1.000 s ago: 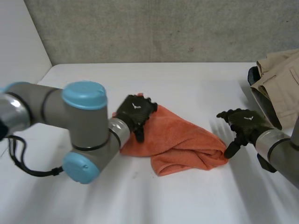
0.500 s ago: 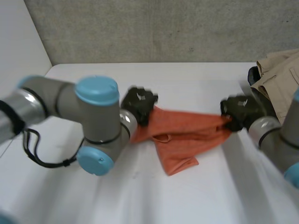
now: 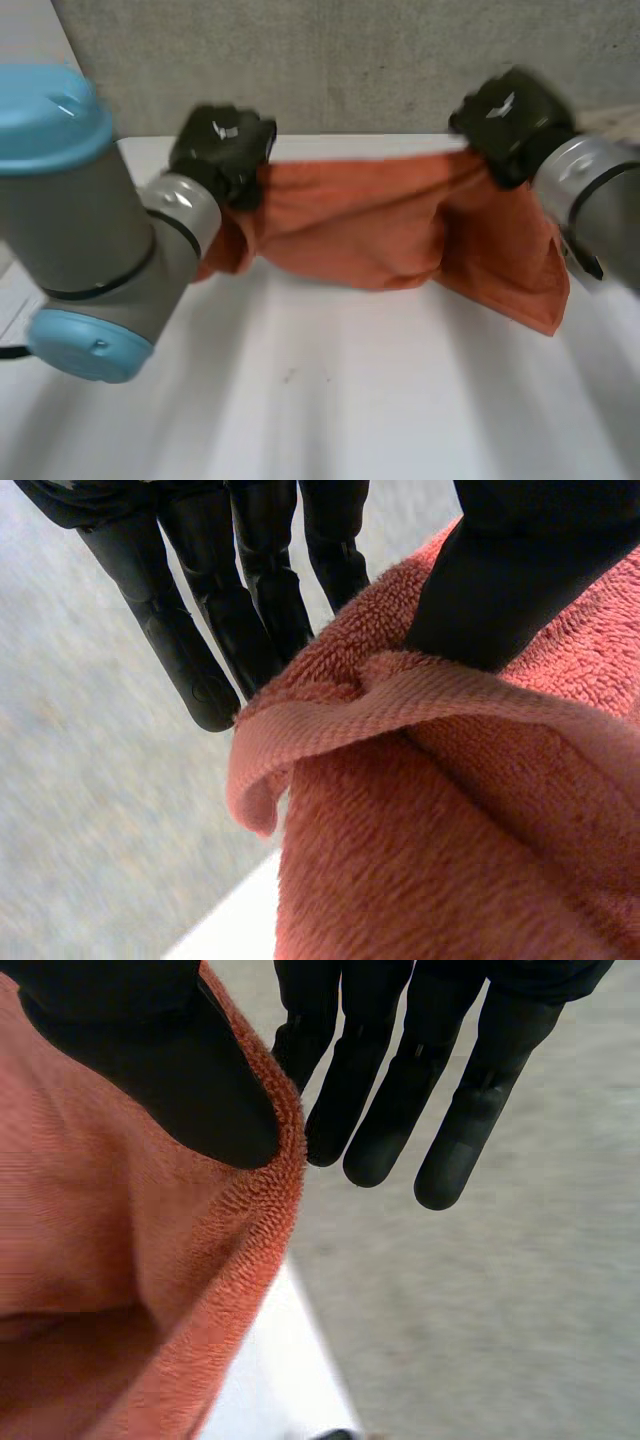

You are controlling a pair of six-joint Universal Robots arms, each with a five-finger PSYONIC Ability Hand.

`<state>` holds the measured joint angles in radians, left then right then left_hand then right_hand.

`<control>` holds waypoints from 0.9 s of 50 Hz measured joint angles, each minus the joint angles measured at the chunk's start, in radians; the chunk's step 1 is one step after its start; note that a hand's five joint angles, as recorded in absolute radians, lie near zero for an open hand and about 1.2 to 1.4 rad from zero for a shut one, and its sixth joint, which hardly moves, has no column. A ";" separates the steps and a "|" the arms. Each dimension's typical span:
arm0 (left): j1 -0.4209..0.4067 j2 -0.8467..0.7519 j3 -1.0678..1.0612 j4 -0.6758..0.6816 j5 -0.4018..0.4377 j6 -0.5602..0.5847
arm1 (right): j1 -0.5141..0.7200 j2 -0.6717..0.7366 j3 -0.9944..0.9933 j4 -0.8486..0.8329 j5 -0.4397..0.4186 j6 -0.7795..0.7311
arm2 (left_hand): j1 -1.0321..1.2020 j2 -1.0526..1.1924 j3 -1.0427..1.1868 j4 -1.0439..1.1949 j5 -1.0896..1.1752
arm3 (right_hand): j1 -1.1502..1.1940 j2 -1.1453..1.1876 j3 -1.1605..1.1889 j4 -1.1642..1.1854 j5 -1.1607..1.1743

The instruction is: Fold the laundry.

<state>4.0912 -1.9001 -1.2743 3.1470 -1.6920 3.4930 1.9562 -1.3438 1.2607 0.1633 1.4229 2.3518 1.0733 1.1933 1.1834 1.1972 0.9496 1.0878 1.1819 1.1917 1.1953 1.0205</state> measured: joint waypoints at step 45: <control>0.064 -0.084 -0.464 0.420 0.082 0.153 | 0.216 0.243 0.414 -0.502 0.019 -0.012 | -0.075 -0.182 -0.161 -0.175 -0.092 | 0.011 0.006 0.004 0.005 0.008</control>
<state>4.1557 -1.9840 -1.7380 3.5665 -1.6102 3.6462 2.1720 -1.1011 1.6751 -0.3392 1.4421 2.3398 0.9982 1.0112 1.0223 1.0220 0.8579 1.0987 1.1875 1.1952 1.2000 1.0287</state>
